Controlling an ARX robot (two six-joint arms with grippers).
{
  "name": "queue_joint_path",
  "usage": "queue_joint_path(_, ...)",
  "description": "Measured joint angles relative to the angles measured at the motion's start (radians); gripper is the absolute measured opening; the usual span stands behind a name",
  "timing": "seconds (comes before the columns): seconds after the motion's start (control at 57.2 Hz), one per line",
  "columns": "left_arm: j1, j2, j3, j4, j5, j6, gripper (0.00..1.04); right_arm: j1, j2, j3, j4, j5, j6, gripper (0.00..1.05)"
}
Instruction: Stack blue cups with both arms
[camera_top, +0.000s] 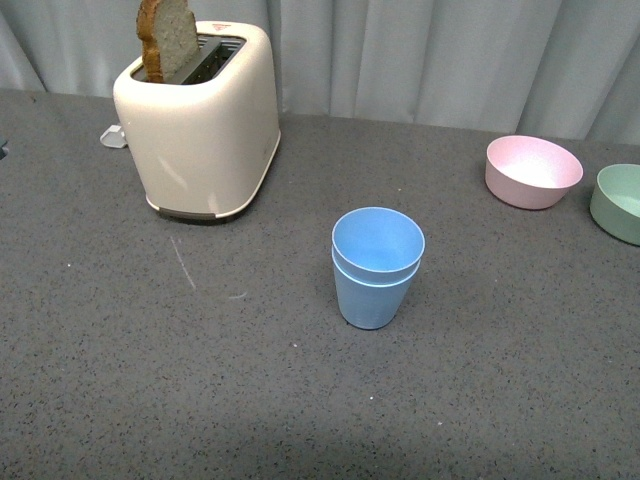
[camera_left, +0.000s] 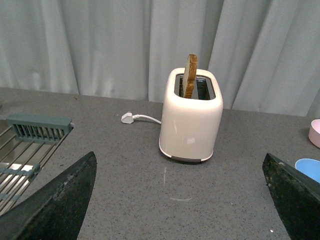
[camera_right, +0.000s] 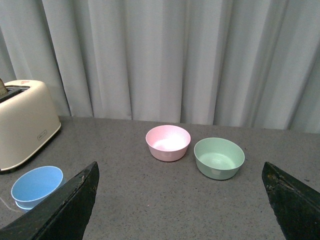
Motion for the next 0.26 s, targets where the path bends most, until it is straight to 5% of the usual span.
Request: queue_joint_path(0.262,0.000,0.000,0.000,0.000,0.000,0.000,0.98,0.000,0.000,0.000,0.000,0.000,0.000,0.95)
